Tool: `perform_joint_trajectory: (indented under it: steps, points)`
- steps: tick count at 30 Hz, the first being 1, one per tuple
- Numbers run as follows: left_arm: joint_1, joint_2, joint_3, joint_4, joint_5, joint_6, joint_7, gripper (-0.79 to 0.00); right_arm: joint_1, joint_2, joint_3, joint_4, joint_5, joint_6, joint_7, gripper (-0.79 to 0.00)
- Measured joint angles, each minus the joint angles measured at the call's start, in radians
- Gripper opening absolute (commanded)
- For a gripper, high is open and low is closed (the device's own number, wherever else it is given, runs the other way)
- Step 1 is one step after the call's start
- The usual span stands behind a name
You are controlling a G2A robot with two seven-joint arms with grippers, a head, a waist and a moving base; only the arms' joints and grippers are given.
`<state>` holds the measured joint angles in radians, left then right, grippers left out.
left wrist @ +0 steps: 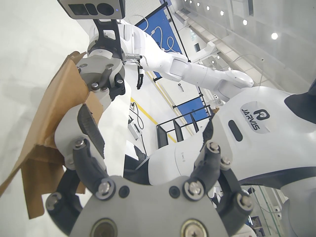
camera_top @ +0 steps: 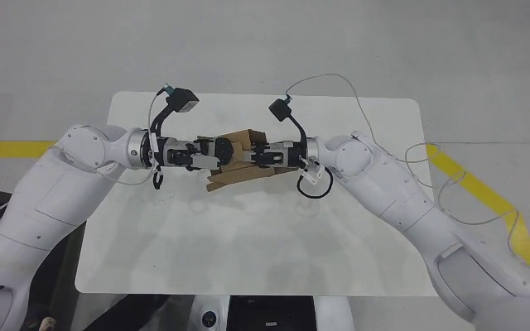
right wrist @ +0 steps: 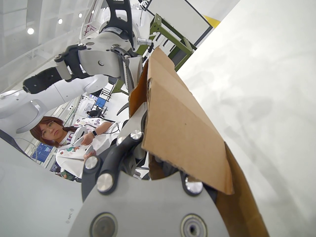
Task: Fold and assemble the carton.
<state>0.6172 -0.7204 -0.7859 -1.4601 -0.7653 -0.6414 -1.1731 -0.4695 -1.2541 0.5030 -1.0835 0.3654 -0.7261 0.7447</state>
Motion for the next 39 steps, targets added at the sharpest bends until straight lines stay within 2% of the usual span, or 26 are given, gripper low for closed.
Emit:
perform_joint_trajectory:
  steps: [6,13,25,32,39]
  points:
    - [0.028,0.001,-0.038,-0.013,0.011,0.003,0.003,0.0,-0.011,-0.006,0.027,0.014,-0.006,0.0,0.01,-0.785]
    - [0.052,0.001,-0.084,0.014,0.003,0.01,-0.001,0.0,-0.032,0.006,0.084,0.026,-0.003,-0.003,0.041,-0.785]
    - [0.062,-0.013,-0.118,0.075,0.068,0.035,0.006,0.0,-0.084,0.023,0.143,-0.034,0.049,0.041,0.177,-0.785]
    - [0.055,-0.023,-0.136,0.091,0.062,0.054,-0.012,0.0,-0.083,0.007,0.131,-0.046,0.089,0.061,0.264,-0.785]
    - [0.06,-0.032,-0.149,0.085,0.031,0.069,-0.057,0.0,-0.075,-0.016,0.115,-0.032,0.108,0.057,0.297,-0.785]
